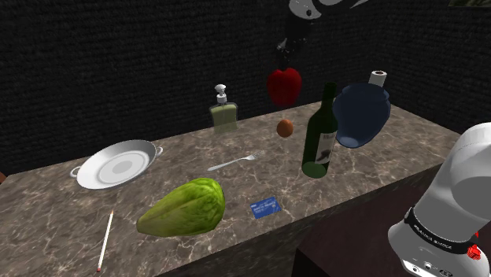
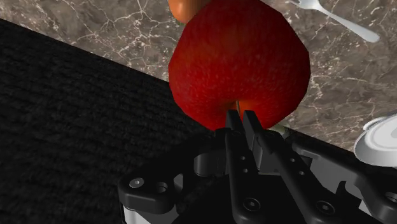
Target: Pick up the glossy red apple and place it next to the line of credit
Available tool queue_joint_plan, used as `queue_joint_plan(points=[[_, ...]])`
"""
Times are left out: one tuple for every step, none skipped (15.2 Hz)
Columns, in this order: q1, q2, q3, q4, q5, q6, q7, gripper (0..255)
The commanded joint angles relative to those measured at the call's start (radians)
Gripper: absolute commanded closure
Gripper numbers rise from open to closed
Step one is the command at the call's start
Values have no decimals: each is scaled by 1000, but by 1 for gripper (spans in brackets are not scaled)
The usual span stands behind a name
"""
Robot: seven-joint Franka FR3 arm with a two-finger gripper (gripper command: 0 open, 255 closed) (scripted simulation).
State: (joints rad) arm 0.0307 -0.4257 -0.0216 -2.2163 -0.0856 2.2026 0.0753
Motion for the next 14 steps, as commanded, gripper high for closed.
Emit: queue_joint_plan(points=[[8, -68, 27, -56, -3, -14, 36, 255], [12, -98, 41, -80, -3, -22, 53, 255], [17, -129, 55, -103, -1, -31, 70, 255], [22, -159, 70, -124, 1, -41, 87, 255], [28, -188, 84, -144, 4, -52, 104, 255], [35, -217, 99, -163, 8, -64, 121, 255], [42, -246, 115, -181, 13, -76, 139, 255], [49, -274, 130, -198, 18, -89, 156, 255], [57, -302, 146, -213, 25, -102, 173, 255], [65, -329, 162, -227, 32, -117, 190, 255], [74, -355, 178, -240, 39, -131, 208, 255], [83, -381, 195, -252, 47, -147, 226, 255], [93, -406, 212, -262, 56, -162, 244, 255], [103, -430, 229, -272, 65, -179, 262, 255]])
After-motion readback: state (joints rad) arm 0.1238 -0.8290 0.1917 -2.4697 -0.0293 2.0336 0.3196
